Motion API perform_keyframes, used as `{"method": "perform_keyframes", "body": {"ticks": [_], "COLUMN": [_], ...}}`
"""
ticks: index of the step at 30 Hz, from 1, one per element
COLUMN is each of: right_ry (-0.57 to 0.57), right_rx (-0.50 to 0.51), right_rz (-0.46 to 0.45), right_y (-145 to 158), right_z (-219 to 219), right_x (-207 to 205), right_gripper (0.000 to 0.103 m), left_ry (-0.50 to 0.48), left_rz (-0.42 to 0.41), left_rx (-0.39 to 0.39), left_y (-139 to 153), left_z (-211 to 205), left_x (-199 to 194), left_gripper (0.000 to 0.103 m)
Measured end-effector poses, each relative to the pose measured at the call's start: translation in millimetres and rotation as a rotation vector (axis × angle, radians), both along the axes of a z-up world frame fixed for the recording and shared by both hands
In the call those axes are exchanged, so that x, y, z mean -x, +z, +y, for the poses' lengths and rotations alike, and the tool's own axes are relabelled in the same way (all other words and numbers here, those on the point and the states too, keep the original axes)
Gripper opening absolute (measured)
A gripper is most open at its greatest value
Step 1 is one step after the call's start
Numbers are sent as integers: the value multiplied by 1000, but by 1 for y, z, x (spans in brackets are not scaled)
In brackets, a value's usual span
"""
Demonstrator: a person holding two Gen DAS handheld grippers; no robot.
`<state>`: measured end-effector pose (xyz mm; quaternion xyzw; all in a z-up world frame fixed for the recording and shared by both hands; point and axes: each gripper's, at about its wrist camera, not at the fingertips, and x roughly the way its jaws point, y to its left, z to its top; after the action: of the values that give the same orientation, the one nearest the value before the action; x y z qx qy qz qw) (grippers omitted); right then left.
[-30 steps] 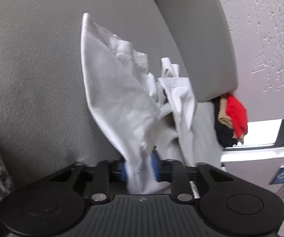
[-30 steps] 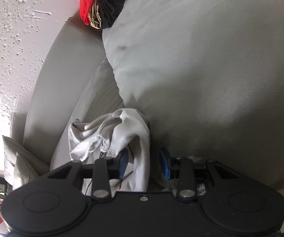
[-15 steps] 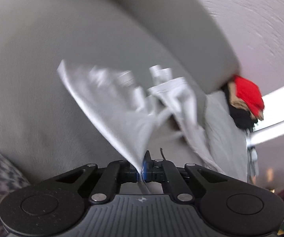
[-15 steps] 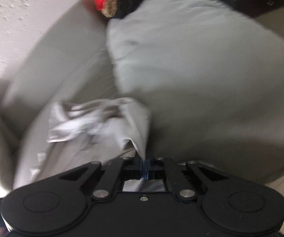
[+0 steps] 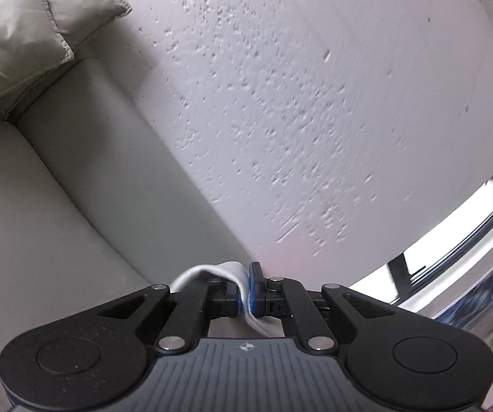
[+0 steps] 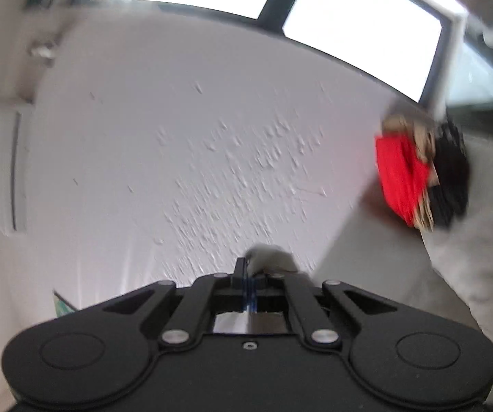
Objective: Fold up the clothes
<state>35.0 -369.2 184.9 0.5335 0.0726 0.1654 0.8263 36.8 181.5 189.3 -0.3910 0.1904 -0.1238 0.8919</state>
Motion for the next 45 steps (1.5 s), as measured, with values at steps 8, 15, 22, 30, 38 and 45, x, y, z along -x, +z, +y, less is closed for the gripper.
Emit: {"method": "perform_keyframes", "body": {"ticks": [8, 15, 22, 30, 38, 45], "right_ry": [-23, 31, 34, 76, -74, -55], "right_rx": [12, 64, 124, 237, 374, 382], "right_rz": [-156, -269, -294, 144, -18, -9], "right_y": [38, 64, 74, 12, 86, 37], "right_z": [4, 1, 15, 77, 93, 66], "right_x": [67, 103, 102, -64, -123, -102], "right_gripper": [2, 2, 2, 2, 2, 2], "left_ry": [4, 83, 116, 105, 166, 165], "left_rz": [-338, -434, -335, 244, -108, -114], "left_rx": [-59, -21, -35, -150, -256, -316], "left_y": [71, 84, 65, -22, 65, 11], "left_z": [-4, 10, 15, 9, -7, -9], "left_x": [92, 141, 114, -77, -87, -72], "left_gripper": [2, 2, 2, 2, 2, 2]}}
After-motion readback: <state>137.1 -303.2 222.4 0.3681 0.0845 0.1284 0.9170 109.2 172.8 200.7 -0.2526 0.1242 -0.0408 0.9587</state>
